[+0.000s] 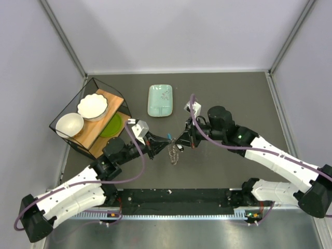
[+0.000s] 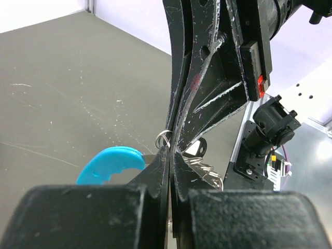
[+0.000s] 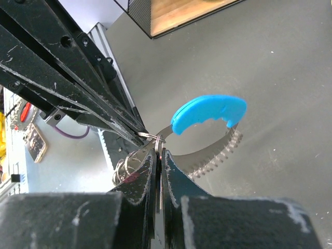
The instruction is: Remove the keys from the keyring
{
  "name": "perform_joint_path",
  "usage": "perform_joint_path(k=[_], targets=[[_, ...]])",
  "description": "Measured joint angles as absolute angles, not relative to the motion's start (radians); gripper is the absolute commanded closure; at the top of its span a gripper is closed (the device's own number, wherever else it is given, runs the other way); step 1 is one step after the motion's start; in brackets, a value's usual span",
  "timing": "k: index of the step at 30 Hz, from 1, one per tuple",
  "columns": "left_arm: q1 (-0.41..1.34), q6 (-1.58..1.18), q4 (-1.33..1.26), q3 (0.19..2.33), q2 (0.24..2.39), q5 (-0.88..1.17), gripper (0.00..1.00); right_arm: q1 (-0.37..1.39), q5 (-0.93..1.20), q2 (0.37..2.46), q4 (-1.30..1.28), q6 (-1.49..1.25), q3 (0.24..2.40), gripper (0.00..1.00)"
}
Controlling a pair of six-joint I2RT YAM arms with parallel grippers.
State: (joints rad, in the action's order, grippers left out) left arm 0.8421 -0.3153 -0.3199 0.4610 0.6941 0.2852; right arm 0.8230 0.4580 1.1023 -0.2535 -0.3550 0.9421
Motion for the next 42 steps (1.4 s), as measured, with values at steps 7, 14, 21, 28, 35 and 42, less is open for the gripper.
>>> perform_joint_path(k=[7, 14, 21, 28, 35, 42], targets=[[0.842, -0.290, -0.300, 0.458, 0.689, 0.263, 1.00, 0.821, 0.460, 1.125, -0.242, -0.377, 0.942, 1.00], [0.842, -0.269, -0.290, 0.458, 0.690, 0.244, 1.00, 0.822, 0.418, 1.099, -0.254, -0.347, 0.942, 1.00], [0.850, -0.296, -0.320, 0.458, 0.681, 0.230, 1.00, 0.822, 0.414, 1.035, -0.253, -0.260, 0.942, 1.00], [0.852, -0.308, -0.321, 0.458, 0.665, 0.242, 1.00, 0.822, 0.450, 1.028, -0.246, -0.211, 0.942, 1.00], [0.849, -0.312, -0.292, 0.480, 0.721, 0.258, 1.00, 0.822, 0.448, 1.063, -0.266, -0.181, 0.942, 1.00], [0.847, -0.324, -0.240, 0.543, 0.811, 0.270, 1.00, 0.829, 0.418, 1.078, -0.289, -0.151, 0.943, 1.00]])
